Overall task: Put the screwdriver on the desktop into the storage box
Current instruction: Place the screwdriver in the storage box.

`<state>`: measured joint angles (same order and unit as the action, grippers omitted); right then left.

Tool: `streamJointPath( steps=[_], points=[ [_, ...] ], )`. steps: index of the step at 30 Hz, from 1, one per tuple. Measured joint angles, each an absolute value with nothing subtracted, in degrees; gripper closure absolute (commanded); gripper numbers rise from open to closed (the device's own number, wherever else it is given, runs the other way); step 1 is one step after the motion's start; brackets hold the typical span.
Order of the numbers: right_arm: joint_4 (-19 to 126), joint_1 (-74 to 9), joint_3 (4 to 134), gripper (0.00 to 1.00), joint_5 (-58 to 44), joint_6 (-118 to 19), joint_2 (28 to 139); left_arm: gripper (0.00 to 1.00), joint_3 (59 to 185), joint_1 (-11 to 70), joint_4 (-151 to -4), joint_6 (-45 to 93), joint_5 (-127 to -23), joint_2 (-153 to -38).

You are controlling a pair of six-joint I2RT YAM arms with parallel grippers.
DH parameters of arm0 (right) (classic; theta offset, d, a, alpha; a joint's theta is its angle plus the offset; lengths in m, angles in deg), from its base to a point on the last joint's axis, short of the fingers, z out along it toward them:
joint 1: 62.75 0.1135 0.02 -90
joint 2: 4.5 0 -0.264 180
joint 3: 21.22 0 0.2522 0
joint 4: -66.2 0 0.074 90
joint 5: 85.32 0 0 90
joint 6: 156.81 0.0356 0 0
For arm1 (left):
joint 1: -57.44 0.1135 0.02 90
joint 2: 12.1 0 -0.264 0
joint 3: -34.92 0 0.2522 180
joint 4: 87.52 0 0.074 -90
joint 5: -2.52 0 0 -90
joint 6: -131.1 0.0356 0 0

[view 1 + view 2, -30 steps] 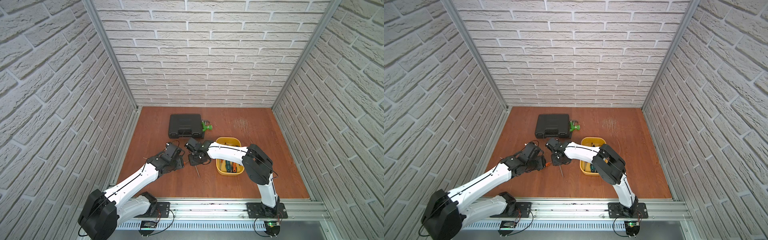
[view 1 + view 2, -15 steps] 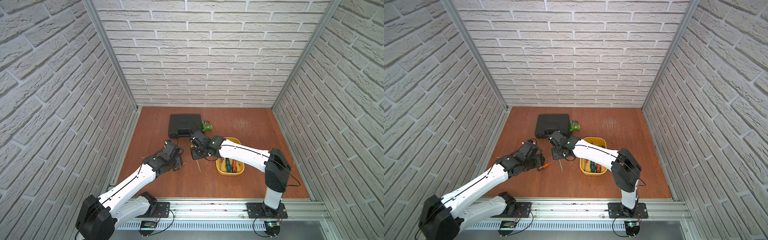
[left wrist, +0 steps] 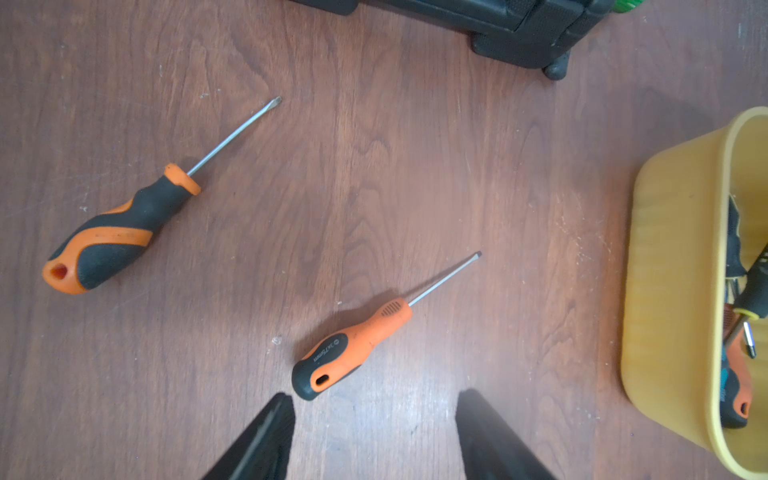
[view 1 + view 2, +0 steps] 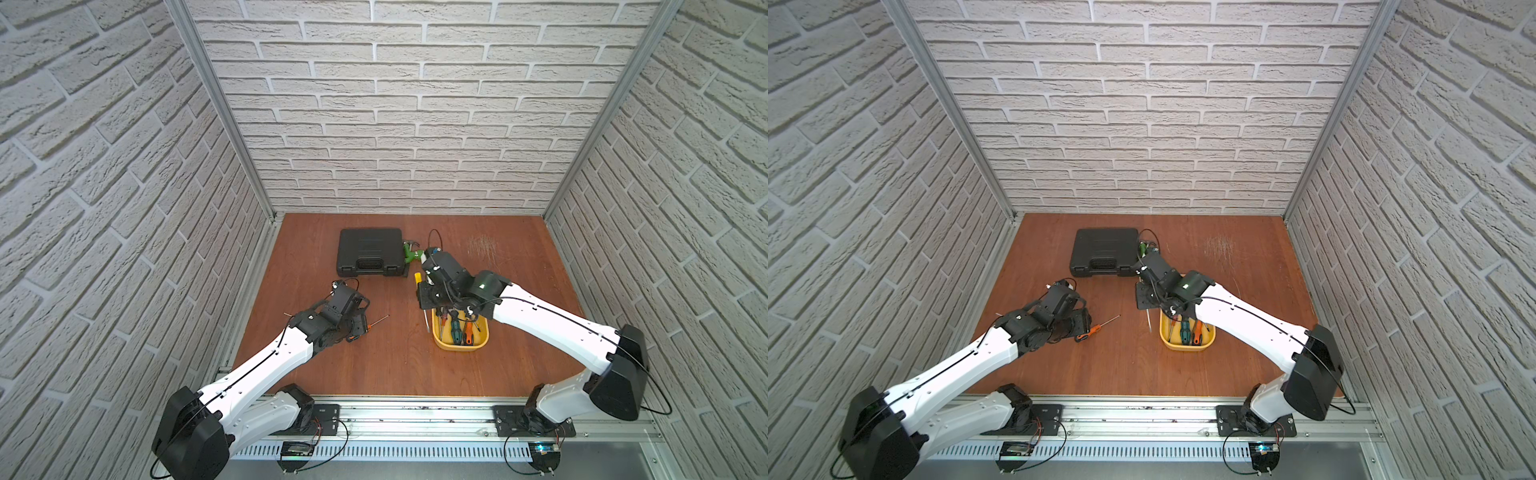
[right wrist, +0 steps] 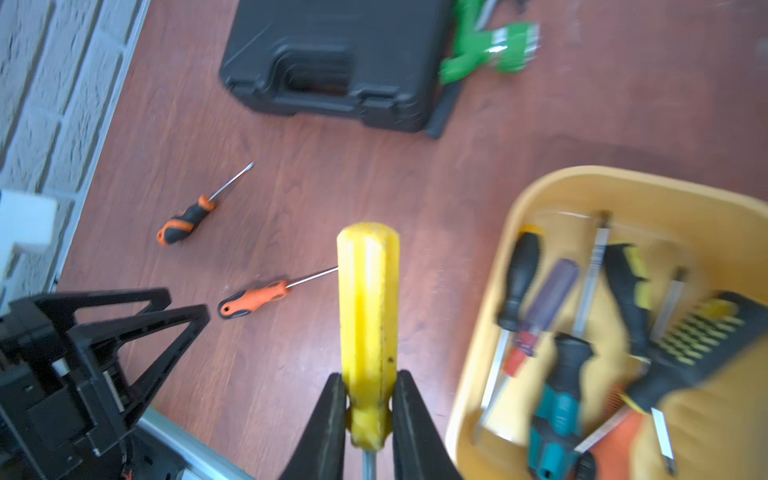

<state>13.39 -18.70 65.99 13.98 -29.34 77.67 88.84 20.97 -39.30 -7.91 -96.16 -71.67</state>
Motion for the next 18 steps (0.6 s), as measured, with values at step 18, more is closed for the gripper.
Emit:
streamJointPath(
  steps=[18],
  points=[
    [9.1, -34.0, 58.6, 0.94, 13.8, -30.7, 64.0, 0.34, 88.9, 23.0, -39.5, -7.3, -95.9, -69.2]
  ],
)
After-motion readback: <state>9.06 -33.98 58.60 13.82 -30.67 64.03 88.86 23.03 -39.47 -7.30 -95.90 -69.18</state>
